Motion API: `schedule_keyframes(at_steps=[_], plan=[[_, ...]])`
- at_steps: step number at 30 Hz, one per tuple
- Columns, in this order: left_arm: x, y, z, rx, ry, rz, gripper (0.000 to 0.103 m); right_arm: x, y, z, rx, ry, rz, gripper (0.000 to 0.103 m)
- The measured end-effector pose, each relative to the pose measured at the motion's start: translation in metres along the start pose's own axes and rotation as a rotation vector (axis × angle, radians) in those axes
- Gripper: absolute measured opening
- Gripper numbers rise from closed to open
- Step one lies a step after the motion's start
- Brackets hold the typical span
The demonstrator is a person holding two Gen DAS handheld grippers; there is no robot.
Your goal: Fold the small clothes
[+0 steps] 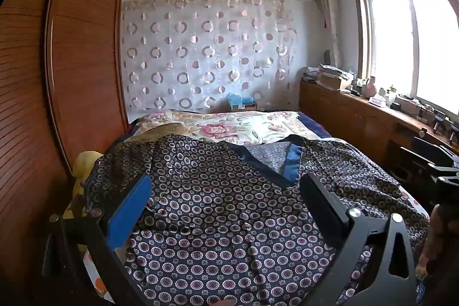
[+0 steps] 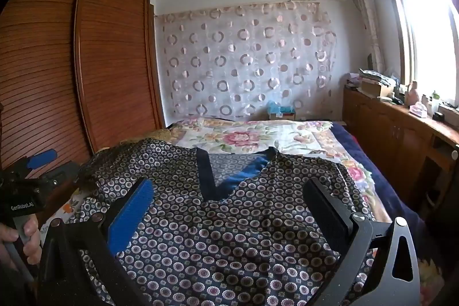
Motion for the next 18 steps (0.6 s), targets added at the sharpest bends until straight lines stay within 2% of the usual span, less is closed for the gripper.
schedule_keyframes(at_steps=[18], plan=[[-0.0032, 0.0004, -0.0054, 0.006, 0.009, 0.006, 0.103, 0.0049, -0.0005, 0.0001, 0.000, 0.009, -0.018, 0.103]])
Point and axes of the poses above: each gripper's, at about its wrist camera, not at the fingertips, and x roughly the way its jaws point, z to its right, y to its top, the point moved 5 cm from there along x, roughly the way its jaws point, and after that the axes turned 6 degrees about z, right-handed, at the moved point
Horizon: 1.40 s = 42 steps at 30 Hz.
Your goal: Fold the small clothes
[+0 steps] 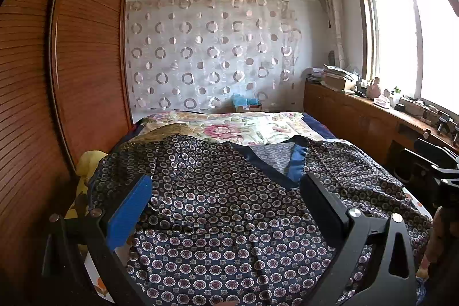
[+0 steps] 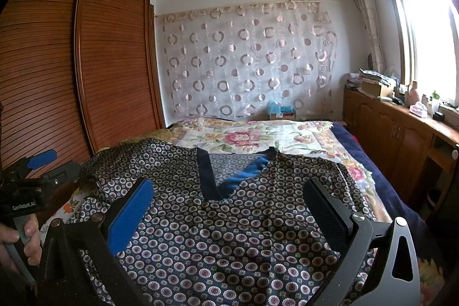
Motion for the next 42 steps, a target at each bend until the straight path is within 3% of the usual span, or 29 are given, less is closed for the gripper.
schedule_keyframes(at_steps=[42], plan=[[0.0010, 0.0017, -0.0072, 0.000, 0.004, 0.007, 0.103, -0.0031, -0.0002, -0.0016, -0.001, -0.004, 0.002, 0.103]])
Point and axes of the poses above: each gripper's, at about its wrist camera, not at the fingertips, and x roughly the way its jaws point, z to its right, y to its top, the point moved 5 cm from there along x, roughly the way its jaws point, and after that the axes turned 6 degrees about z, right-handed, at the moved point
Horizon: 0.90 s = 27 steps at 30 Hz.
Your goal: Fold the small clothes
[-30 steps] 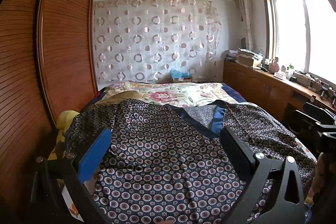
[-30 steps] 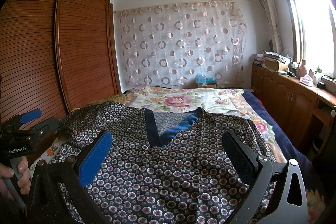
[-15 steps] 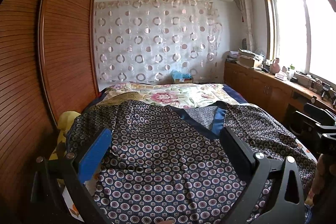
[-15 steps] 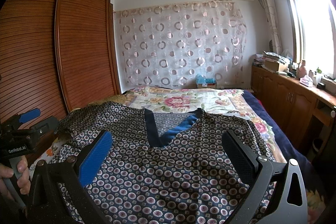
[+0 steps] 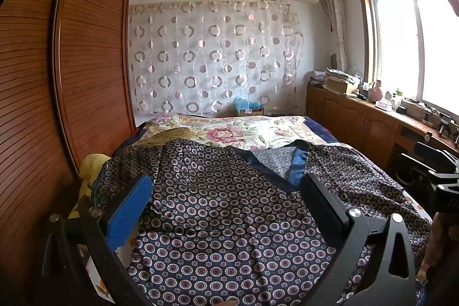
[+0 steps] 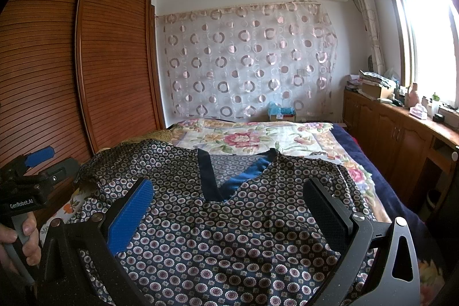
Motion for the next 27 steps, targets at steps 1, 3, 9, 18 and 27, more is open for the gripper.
schedule_keyframes(at_steps=[1, 3, 9, 18, 27], plan=[[0.000, 0.000, -0.001, 0.000, 0.000, 0.000, 0.103, 0.000, 0.000, 0.000, 0.001, 0.000, -0.001, 0.103], [0.000, 0.000, 0.000, 0.000, 0.001, 0.001, 0.103, 0.000, 0.000, 0.000, 0.001, 0.001, -0.001, 0.103], [0.000, 0.000, 0.000, 0.000, 0.001, 0.002, 0.103, 0.000, 0.000, 0.000, 0.000, 0.001, 0.000, 0.103], [-0.001, 0.000, 0.001, 0.000, 0.002, 0.003, 0.103, 0.000, 0.000, 0.000, 0.001, 0.002, 0.000, 0.103], [-0.006, 0.010, -0.012, 0.005, 0.007, -0.022, 0.103, 0.003, 0.000, -0.002, 0.001, 0.019, -0.015, 0.103]])
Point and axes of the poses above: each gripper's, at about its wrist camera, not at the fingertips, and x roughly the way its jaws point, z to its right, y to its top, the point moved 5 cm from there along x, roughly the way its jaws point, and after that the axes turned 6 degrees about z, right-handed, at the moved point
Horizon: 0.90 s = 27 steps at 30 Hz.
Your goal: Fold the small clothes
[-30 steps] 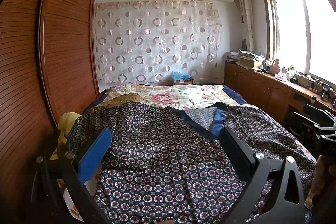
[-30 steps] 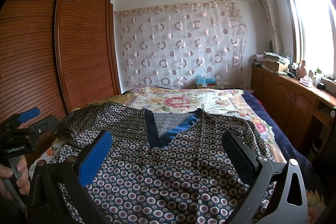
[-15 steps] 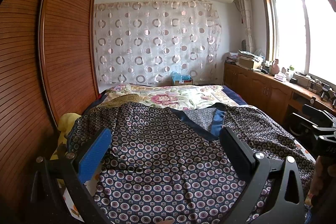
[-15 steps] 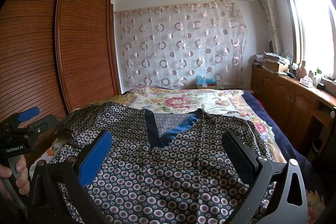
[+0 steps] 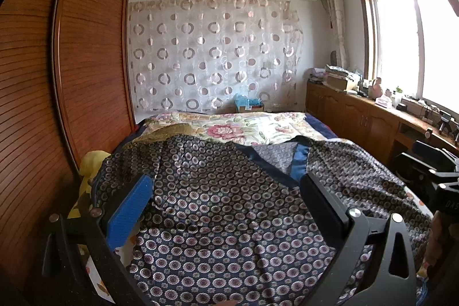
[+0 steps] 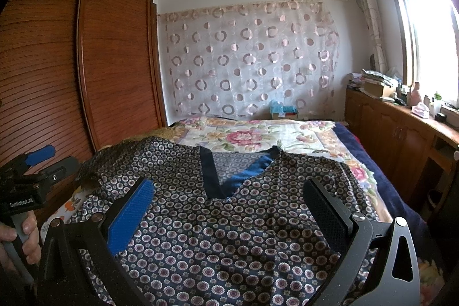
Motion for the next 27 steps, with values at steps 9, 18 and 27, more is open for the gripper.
schedule_keyframes(at_steps=[9, 18, 27], plan=[[0.021, -0.025, -0.041, 0.005, 0.038, -0.100, 0.103, 0.011, -0.010, -0.003, -0.019, 0.052, -0.041, 0.103], [0.032, -0.056, -0.093, -0.017, 0.100, -0.168, 0.103, 0.026, -0.016, -0.007, -0.030, 0.113, -0.108, 0.103], [0.034, -0.064, -0.135, -0.059, 0.113, -0.185, 0.103, 0.047, -0.024, -0.015, -0.057, 0.167, -0.181, 0.103]])
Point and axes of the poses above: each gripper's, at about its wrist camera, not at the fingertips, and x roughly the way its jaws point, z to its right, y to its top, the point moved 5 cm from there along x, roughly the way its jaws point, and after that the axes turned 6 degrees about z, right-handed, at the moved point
